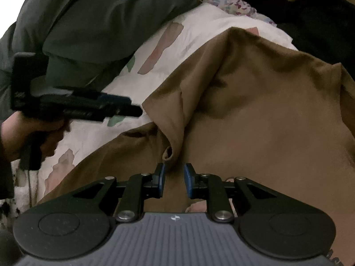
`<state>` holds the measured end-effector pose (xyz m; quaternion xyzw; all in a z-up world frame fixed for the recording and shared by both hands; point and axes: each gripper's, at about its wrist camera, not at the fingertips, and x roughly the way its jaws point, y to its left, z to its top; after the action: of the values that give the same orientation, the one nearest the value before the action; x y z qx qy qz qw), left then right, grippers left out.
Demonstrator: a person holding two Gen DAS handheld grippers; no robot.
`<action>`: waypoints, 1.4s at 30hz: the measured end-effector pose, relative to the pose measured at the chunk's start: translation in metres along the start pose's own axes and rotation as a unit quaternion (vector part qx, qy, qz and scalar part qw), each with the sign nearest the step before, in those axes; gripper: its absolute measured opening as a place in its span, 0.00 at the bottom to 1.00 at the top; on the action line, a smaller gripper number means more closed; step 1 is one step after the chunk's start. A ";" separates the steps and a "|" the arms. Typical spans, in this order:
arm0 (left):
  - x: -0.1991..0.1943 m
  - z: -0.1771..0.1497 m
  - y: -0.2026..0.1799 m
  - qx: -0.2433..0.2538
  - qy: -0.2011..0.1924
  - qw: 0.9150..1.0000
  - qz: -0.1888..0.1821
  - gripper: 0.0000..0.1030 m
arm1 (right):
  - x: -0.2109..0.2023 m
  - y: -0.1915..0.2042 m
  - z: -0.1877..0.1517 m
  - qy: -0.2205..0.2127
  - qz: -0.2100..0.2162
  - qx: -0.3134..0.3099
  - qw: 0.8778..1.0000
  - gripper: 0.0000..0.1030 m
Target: Fold clothes
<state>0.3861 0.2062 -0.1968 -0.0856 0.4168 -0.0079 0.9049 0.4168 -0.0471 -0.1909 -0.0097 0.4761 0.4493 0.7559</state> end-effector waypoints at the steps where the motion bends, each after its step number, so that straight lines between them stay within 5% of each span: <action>1: 0.004 0.000 0.003 -0.002 0.000 1.000 0.000 0.54 | 0.000 0.000 0.000 -0.001 0.001 0.002 1.000 0.21; 9: 0.019 -0.006 0.026 -0.046 -0.006 0.999 -0.026 0.53 | 0.007 0.009 0.001 0.002 0.009 0.001 1.000 0.21; 15: 0.029 -0.006 0.031 -0.055 -0.001 0.997 -0.052 0.22 | 0.015 0.018 0.003 0.009 -0.011 0.005 1.000 0.23; 17: 0.033 -0.004 0.030 -0.056 0.007 0.997 -0.059 0.10 | 0.017 0.019 0.004 0.010 -0.020 0.015 1.000 0.37; 22: 0.028 0.006 0.024 -0.067 0.002 0.994 -0.084 0.03 | 0.022 0.016 0.006 0.005 -0.029 0.041 0.999 0.38; 26: 0.009 0.023 0.014 -0.063 -0.015 0.992 -0.105 0.03 | 0.024 0.013 0.007 0.005 -0.025 0.043 0.999 0.16; 30: -0.006 0.042 0.000 -0.054 -0.027 0.990 -0.127 0.03 | 0.020 0.008 0.005 0.008 -0.019 0.045 0.999 0.13; 34: -0.017 0.063 -0.026 -0.024 -0.028 0.986 -0.162 0.03 | 0.009 0.005 0.002 0.006 -0.018 0.033 0.999 0.16; 38: -0.019 0.076 -0.059 0.000 -0.026 0.981 -0.190 0.03 | -0.007 -0.003 0.000 -0.003 -0.020 0.040 0.999 0.38; 42: -0.010 0.083 -0.090 0.019 -0.019 0.978 -0.206 0.03 | -0.029 -0.016 0.002 -0.033 -0.024 0.051 0.998 0.49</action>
<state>0.4470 0.1306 -0.1219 -0.1526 0.3730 -0.2009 0.8929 0.4251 -0.0755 -0.1750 0.0319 0.4729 0.4067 0.7810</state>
